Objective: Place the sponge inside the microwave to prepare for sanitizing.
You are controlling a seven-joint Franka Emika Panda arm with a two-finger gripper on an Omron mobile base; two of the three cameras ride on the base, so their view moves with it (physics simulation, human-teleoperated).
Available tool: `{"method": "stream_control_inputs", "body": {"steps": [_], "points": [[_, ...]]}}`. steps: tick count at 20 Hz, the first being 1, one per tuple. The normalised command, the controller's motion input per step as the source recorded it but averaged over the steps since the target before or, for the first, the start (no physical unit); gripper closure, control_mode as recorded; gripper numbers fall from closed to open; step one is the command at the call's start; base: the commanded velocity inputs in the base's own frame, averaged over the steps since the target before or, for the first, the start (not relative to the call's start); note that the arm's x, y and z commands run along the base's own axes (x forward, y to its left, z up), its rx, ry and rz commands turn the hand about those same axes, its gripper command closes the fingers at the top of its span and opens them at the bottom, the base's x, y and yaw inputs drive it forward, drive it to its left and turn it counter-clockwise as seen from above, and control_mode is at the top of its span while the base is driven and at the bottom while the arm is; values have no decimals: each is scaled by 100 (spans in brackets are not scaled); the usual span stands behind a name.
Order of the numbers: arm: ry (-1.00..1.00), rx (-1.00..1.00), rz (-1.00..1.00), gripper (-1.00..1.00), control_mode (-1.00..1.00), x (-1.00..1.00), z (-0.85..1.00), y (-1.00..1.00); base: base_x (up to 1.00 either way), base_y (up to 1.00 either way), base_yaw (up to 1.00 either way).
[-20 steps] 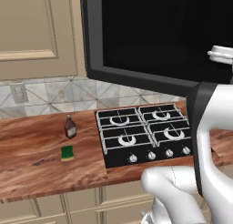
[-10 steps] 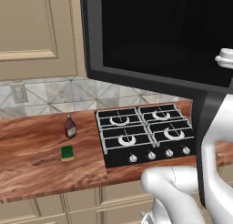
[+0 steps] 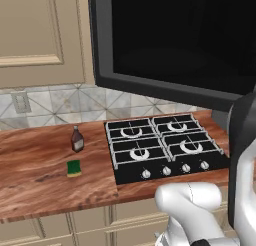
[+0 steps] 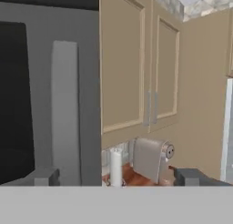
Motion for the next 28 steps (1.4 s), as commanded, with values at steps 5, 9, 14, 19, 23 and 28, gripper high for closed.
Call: {"method": "stream_control_inputs", "body": {"steps": [5,9,14,19,23,28], "points": [[-3,31,-1,-100,-100,-75,5,-37,0,0,0],[6,65,0,-100,-100,-8,-5,-85,0,0,0],[7,74,1,-100,-100,0,-6,-100,0,0,0],[13,52,5,-100,-100,2,-47,-86,0,0,0],[2,70,12,-100,-100,2,-35,-60,0,0,0],[1,44,8,-100,-100,8,-58,-41,0,0,0]]}}
